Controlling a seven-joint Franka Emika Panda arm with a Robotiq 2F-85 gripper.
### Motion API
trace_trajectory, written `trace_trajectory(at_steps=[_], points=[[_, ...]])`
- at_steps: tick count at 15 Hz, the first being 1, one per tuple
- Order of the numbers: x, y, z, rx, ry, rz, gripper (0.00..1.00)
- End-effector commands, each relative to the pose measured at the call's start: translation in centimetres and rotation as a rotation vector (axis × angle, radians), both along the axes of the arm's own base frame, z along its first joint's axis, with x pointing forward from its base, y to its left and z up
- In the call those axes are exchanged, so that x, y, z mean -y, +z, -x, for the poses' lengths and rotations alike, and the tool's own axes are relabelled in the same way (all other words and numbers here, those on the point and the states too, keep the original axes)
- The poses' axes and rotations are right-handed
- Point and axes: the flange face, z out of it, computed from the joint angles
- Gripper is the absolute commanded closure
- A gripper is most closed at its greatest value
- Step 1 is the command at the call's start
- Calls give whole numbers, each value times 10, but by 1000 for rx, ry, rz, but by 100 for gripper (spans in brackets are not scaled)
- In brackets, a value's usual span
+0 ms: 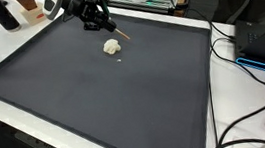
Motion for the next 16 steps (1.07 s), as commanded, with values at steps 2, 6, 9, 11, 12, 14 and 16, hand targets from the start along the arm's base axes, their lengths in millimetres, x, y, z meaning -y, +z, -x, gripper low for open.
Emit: trace_trajectory(at_steps=[2, 6, 9, 11, 12, 14, 16], points=[[1, 16, 7, 3, -60, 37, 97], [-3, 33, 10, 30, -86, 80, 97], [-6, 49, 12, 63, -107, 122, 97], [-8, 62, 14, 93, -120, 150, 97], [-10, 68, 15, 108, -125, 165, 97], [-13, 82, 18, 145, -129, 202, 97], [-16, 96, 21, 182, -126, 255, 97]])
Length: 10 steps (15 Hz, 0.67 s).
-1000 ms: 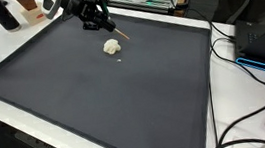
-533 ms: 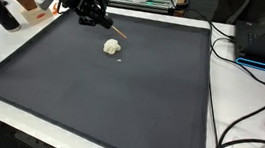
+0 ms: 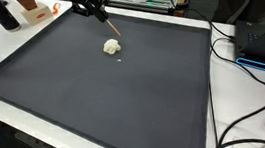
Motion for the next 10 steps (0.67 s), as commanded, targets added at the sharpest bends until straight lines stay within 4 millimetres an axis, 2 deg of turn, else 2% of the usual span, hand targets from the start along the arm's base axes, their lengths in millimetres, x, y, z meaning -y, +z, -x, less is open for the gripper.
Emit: trace_trajectory(at_steps=[1, 6, 10], points=[[-6, 25, 18, 48, -7, 107, 97], [-15, 53, 25, 96, 31, 250, 97], [-24, 64, 30, 102, 71, 341, 97]])
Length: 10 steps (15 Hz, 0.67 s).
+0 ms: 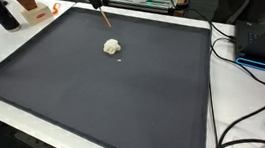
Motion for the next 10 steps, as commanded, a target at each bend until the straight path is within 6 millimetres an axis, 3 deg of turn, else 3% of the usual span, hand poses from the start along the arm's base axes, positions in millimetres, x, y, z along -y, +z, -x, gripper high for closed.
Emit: trace_trajectory(at_steps=[1, 10], points=[[-9, 7, 14, 3, 13, 91, 97], [-24, 9, 17, -14, 73, 250, 97]])
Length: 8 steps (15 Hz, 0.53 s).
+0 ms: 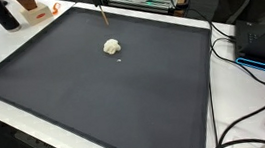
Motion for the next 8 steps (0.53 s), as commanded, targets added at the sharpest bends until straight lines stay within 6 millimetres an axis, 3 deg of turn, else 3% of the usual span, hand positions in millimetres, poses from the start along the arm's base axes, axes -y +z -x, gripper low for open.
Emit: trace_trajectory(at_steps=[1, 2, 8], points=[[-5, 0, 9, 3, 4, 77, 97], [-2, 0, 0, -5, 8, 36, 87], [-4, 0, 0, -7, 11, 53, 87]])
